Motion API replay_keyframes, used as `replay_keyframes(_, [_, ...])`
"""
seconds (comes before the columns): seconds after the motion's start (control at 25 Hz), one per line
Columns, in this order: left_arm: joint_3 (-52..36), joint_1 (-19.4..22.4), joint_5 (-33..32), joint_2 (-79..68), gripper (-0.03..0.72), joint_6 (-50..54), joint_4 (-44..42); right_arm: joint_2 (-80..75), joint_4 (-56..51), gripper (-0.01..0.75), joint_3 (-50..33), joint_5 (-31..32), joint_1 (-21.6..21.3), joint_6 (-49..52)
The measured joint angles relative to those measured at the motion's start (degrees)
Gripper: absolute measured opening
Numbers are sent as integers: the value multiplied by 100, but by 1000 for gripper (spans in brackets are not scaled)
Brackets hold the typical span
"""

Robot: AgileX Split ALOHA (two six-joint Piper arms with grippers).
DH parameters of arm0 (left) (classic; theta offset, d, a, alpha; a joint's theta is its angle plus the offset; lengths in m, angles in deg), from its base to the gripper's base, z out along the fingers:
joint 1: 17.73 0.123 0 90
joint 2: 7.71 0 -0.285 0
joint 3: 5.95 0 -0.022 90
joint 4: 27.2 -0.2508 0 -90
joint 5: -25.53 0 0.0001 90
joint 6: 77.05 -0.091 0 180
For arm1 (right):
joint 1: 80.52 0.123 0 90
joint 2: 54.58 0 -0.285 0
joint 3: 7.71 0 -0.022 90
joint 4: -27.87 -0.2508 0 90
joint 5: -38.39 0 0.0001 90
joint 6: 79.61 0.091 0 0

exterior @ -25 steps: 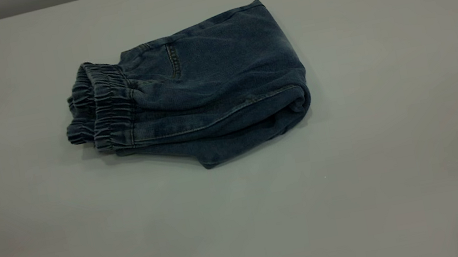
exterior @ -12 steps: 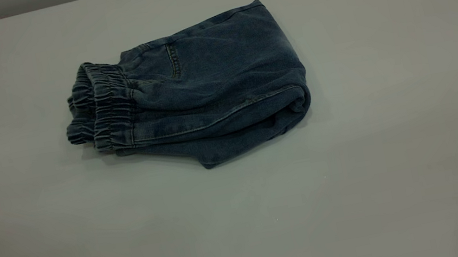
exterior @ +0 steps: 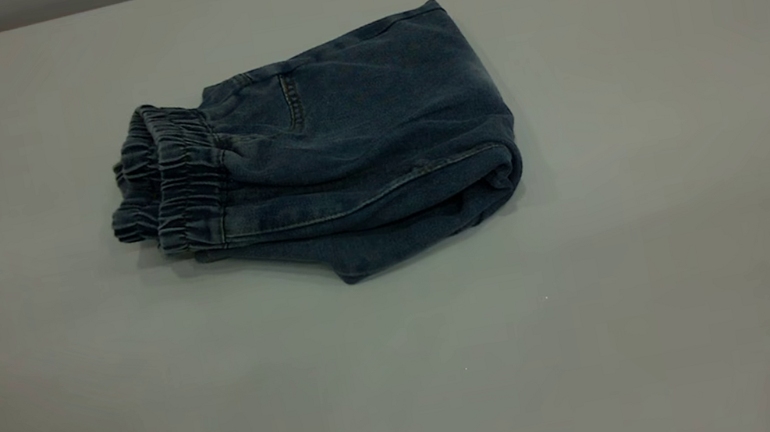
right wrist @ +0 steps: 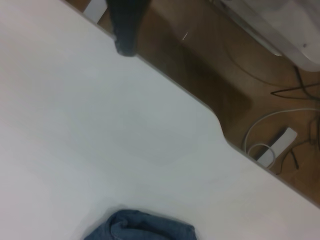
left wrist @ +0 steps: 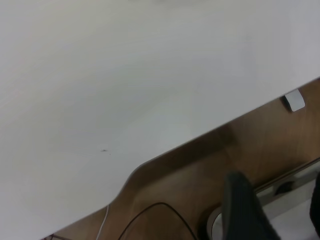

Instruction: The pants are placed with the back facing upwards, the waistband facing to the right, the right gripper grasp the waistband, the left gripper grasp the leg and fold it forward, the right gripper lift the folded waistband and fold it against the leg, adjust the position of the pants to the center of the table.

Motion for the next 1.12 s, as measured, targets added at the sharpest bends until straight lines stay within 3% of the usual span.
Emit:
replay_keyframes(0.16, [0,119,0,7,307,-6,0,0,-33,502,0,0,-275,0])
replay_keyframes(0.4, [0,932,0,227,307,-17,14,118,-62,502,-11,-2,-2132,0])
replay_keyframes(0.56, [0,1579,-12,515,307,-17,13,613,-62,502,-21,-2,-2996,0])
replay_keyframes(0.76, [0,2063,-17,914,307,-30,13,1209,-68,502,-21,18,-3230,0])
replay_keyframes(1.12, [0,2132,-67,1815,307,-37,13,1233,-68,502,-21,20,-3230,0])
